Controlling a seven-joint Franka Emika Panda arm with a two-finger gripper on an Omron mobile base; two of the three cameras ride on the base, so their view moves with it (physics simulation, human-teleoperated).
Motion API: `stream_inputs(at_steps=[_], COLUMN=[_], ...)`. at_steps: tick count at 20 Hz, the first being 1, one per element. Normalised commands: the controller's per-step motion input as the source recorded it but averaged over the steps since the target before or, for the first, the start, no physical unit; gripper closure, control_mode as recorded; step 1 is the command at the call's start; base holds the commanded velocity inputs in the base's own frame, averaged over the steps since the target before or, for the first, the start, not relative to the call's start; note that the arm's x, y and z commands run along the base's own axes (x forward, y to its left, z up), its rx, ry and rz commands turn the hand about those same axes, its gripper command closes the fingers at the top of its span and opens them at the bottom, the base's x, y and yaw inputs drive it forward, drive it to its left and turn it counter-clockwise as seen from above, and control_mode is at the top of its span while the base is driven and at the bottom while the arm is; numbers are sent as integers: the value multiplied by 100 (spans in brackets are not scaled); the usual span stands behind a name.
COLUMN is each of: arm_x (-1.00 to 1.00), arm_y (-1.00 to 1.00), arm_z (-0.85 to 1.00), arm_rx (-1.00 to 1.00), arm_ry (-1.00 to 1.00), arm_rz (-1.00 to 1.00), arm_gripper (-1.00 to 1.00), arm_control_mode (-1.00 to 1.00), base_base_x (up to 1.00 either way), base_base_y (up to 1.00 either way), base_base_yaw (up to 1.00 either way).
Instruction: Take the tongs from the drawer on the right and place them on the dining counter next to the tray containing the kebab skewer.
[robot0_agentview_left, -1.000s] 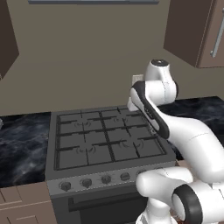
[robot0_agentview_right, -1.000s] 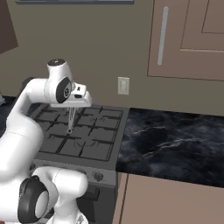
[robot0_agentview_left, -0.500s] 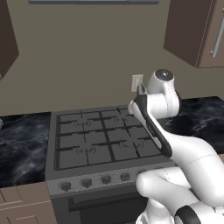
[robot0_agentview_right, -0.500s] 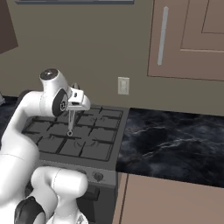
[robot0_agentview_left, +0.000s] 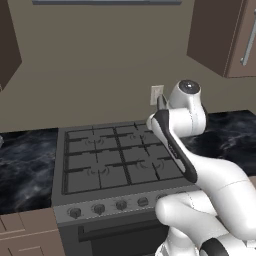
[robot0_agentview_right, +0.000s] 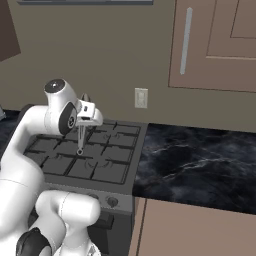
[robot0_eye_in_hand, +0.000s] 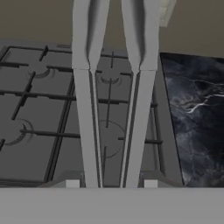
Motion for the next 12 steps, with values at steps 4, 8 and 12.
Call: stream_inputs(at_steps=[4,8,12], arm_x=[0,0,0], arm_y=[0,0,0], arm_z=[0,0,0], arm_rx=[0,0,0], arm_ry=[0,0,0], arm_rz=[0,0,0], arm_gripper=[100,100,100], arm_control_mode=[100,100,100], base_base_x=[-4,-48,-62], base_base_y=[0,0,3], base_base_yaw=[0,0,0])
